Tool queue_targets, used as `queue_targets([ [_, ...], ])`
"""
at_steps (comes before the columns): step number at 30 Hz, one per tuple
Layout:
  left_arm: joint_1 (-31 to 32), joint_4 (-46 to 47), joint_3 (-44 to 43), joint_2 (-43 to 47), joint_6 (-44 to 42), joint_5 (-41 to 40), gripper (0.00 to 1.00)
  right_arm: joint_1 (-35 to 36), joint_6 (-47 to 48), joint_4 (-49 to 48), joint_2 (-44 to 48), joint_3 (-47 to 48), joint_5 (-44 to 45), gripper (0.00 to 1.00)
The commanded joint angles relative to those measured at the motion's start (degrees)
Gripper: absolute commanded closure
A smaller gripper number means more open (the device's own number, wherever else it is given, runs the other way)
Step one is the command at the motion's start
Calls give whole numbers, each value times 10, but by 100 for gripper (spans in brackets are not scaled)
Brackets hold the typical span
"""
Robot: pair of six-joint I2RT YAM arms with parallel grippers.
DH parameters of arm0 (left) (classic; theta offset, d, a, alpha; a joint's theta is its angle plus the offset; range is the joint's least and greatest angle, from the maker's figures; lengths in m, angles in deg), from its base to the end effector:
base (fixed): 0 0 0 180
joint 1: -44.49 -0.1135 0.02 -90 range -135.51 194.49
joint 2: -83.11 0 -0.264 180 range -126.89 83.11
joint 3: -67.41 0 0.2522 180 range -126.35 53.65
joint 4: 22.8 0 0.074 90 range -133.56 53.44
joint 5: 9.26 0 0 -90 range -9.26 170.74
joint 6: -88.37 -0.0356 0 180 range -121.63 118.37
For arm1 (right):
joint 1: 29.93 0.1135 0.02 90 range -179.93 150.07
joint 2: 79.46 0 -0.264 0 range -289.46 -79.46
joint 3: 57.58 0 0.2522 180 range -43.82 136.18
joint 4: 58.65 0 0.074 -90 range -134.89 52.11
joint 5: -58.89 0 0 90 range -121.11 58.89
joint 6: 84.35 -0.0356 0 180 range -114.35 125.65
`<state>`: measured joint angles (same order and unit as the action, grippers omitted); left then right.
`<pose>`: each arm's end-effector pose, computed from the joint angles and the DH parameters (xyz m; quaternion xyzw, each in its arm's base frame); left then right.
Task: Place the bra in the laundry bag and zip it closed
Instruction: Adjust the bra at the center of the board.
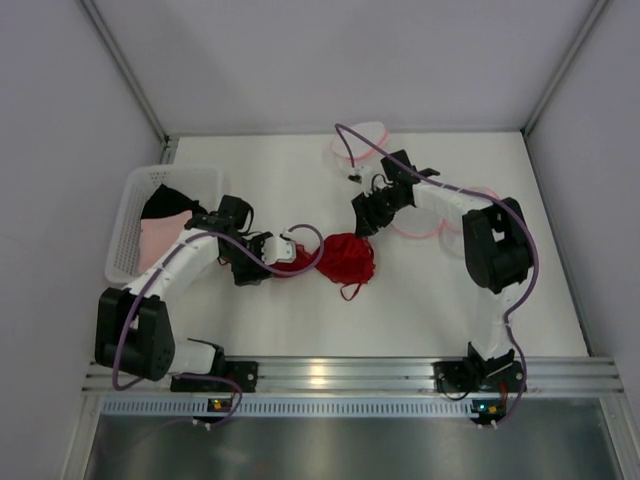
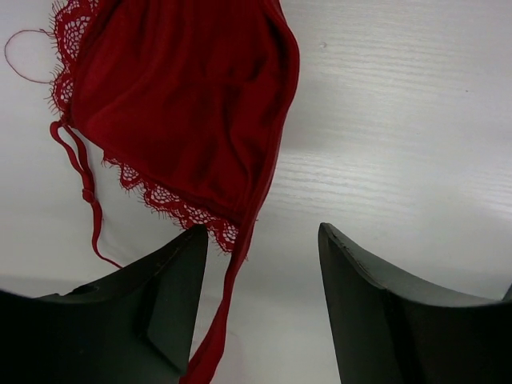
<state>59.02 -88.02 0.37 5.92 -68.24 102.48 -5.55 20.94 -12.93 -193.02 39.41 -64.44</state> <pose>0.2259 -0.0722 0.2229 0.6517 0.7243 -0.1132 0.1945 0.3704 0.1893 0.1917 -0.3802 0.8516 0.2957 0.2066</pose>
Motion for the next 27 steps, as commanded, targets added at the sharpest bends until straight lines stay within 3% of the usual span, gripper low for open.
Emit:
queue_targets([
  [1, 6, 61, 8, -17, -17, -5, 37, 9, 0, -29, 2, -6, -24, 49],
  [4, 10, 60, 11, -36, -11, -18, 47, 9, 4, -23, 14, -12, -27, 69],
  [5, 13, 61, 9, -36, -5, -20, 54, 9, 11, -18, 19, -15, -28, 74],
  [6, 13, 60, 5, -33, 9, -14, 69, 8, 14, -13, 26, -17, -27, 84],
  [8, 13, 45, -4, -14, 20, 3, 77, 8, 19, -10, 54, -33, -22, 94],
  [9, 14, 18, -10, -5, 24, 13, 86, 7, 20, -10, 64, -40, -20, 100],
  [13, 22, -39, -40, 47, 56, 63, 98, 1, 25, -15, 137, -86, -11, 100],
  [17, 34, -59, -30, 94, 78, 68, 100, -2, 25, -16, 185, -130, -5, 100],
  [20, 44, -59, -10, 110, 79, 48, 100, -3, 14, 6, 166, -113, -10, 82],
  [21, 46, -59, -8, 109, 82, 45, 100, -2, 11, 15, 155, -104, -10, 64],
  [22, 47, -60, -5, 109, 84, 41, 100, -3, 10, 20, 133, -83, -12, 58],
  [27, 48, -93, -44, 98, 115, 74, 100, -1, 4, 8, 73, -40, -19, 49],
])
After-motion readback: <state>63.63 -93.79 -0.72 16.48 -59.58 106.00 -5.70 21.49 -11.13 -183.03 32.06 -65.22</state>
